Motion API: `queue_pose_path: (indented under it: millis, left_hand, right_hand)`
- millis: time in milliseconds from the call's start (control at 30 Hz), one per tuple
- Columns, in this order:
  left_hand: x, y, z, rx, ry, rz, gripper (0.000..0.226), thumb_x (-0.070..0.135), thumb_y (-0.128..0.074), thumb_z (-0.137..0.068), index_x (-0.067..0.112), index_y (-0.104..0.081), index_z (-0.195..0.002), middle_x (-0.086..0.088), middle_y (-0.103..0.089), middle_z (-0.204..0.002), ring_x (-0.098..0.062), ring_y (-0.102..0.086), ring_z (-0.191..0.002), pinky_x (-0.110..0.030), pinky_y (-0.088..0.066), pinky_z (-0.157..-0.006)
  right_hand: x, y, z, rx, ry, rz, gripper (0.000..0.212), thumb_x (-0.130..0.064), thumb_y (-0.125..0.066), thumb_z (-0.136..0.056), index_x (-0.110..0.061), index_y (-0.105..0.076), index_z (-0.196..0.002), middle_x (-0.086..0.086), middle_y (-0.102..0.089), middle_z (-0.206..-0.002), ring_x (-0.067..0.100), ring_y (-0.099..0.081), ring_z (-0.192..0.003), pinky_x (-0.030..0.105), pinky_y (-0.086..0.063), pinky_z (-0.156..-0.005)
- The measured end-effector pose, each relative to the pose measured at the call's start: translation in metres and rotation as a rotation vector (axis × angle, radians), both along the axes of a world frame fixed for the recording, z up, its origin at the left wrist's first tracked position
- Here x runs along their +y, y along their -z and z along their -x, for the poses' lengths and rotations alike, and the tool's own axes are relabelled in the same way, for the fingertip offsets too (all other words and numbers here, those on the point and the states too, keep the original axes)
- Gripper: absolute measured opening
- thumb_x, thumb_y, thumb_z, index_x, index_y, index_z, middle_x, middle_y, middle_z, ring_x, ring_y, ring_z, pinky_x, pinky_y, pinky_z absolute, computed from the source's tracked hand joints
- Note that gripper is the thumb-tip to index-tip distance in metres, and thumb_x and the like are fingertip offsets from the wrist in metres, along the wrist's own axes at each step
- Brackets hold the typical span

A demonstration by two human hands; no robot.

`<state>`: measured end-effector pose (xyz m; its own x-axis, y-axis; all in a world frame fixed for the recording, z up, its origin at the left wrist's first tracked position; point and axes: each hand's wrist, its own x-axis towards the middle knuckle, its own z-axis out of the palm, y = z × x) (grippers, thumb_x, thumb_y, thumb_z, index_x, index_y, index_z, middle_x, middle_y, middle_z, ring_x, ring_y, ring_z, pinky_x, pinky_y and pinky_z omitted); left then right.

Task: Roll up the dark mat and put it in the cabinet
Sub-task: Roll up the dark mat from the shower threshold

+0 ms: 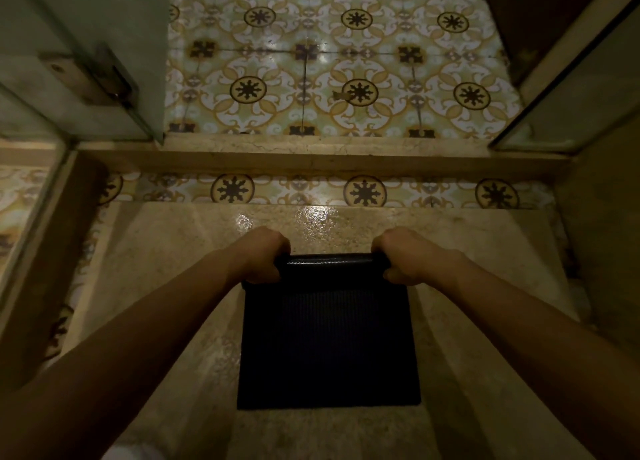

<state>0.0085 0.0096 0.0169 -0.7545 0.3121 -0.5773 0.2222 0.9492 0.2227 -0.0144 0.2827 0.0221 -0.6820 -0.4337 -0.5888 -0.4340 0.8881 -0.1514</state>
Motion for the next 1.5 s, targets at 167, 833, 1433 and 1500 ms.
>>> queue_pose_path:
  millis: [167, 833, 1433, 1500]
  left_hand:
    - [-0.002, -0.001, 0.002, -0.062, -0.036, -0.009, 0.039, 0.017, -0.073, -0.076, 0.021, -0.063, -0.114, -0.003, -0.067, -0.110, -0.022, -0.062, -0.100, -0.027, -0.053, -0.081]
    - [-0.008, 0.002, -0.018, -0.094, -0.066, -0.033, 0.045, 0.019, -0.086, -0.065, 0.024, -0.063, -0.103, 0.002, -0.064, -0.104, -0.013, -0.057, -0.086, -0.021, -0.045, -0.061]
    - [-0.015, -0.010, -0.017, -0.359, -0.062, -0.048, 0.041, 0.016, -0.086, -0.067, 0.023, -0.065, -0.101, 0.003, -0.070, -0.090, -0.014, -0.070, -0.073, -0.021, -0.054, -0.057]
    - [-0.016, -0.011, -0.017, -0.358, -0.067, -0.050, 0.039, 0.015, -0.085, -0.068, 0.023, -0.066, -0.101, 0.002, -0.071, -0.092, -0.015, -0.070, -0.077, -0.022, -0.055, -0.061]
  right_hand:
    - [-0.003, 0.000, -0.003, 0.025, -0.007, -0.025, 0.037, -0.016, -0.072, -0.074, -0.012, -0.060, -0.110, 0.015, -0.059, -0.108, 0.030, -0.062, -0.093, 0.033, -0.051, -0.068]
    - [0.007, -0.005, -0.018, -0.008, -0.063, -0.039, 0.044, -0.031, -0.083, -0.068, -0.020, -0.066, -0.107, 0.003, -0.066, -0.102, 0.022, -0.061, -0.094, 0.028, -0.045, -0.070]
    - [0.011, -0.016, -0.016, -0.225, -0.033, -0.081, 0.041, -0.025, -0.076, -0.076, -0.023, -0.070, -0.116, 0.005, -0.070, -0.103, 0.019, -0.064, -0.089, 0.031, -0.054, -0.071]
    - [0.011, -0.016, -0.015, -0.234, -0.018, -0.070, 0.040, -0.022, -0.075, -0.077, -0.023, -0.069, -0.117, 0.006, -0.069, -0.107, 0.020, -0.063, -0.091, 0.031, -0.053, -0.072]
